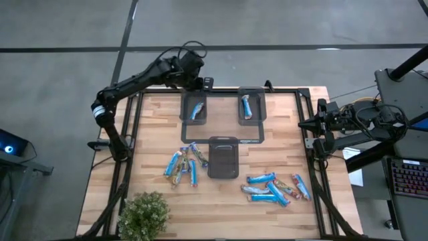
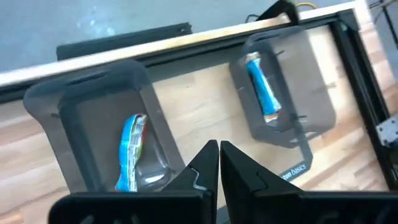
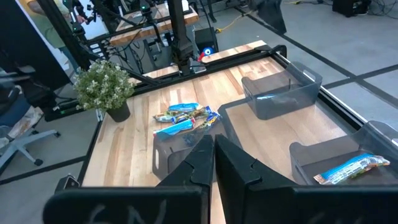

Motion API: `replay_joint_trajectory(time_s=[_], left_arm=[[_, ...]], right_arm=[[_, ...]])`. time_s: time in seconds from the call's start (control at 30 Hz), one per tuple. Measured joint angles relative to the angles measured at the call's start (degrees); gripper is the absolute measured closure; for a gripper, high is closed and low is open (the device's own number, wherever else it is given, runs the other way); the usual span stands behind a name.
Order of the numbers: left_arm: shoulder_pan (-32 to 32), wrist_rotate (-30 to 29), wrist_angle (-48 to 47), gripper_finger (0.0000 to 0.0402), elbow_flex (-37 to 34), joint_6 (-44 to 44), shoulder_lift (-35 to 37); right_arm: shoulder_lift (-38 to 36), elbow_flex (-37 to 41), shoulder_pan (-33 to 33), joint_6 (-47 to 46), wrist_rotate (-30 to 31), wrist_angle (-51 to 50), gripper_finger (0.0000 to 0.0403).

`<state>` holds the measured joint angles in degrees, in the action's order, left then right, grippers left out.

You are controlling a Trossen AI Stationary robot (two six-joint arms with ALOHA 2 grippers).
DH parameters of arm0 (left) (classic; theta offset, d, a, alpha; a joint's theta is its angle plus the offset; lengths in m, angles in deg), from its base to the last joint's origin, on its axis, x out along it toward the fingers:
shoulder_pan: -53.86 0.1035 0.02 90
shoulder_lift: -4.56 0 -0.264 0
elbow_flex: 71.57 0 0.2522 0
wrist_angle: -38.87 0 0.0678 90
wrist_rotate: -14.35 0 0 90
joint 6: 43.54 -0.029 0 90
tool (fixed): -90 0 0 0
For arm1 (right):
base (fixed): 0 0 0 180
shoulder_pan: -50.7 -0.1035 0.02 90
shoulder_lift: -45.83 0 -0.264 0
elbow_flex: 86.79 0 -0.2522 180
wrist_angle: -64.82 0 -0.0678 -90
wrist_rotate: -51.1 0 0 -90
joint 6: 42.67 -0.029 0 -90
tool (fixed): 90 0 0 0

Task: Pick and place Granola Bars by type
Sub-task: Put the blue granola bar into the bottom black bin

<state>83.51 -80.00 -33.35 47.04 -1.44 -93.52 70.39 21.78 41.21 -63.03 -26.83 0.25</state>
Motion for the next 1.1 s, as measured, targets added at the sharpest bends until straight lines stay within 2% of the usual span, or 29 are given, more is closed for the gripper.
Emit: replay_joint_trajectory(time_s=[0.3, 0.47, 0.7, 1.1], left_arm=[[-4.1, -2.1, -4.4, 0.0401, 1.0, -5.1, 2.0], [-9.0, -7.9, -3.9, 0.0401, 0.8, -7.2, 3.6], [-16.7, -12.8, -2.9, 0.0401, 0.8, -8.5, 6.3], [-27.7, -16.2, -2.2, 0.0401, -1.3, -10.4, 8.5]], right_arm=[[0.0, 0.0, 0.0, -0.2, 0.0, 0.0, 0.0394], [0.0, 0.0, 0.0, -0.1, 0.0, 0.0, 0.0394], [0.0, 0.0, 0.0, 0.0, 0.0, 0.0, 0.0394], [0.0, 0.0, 0.0, -0.8, 0.0, 0.0, 0.0394]])
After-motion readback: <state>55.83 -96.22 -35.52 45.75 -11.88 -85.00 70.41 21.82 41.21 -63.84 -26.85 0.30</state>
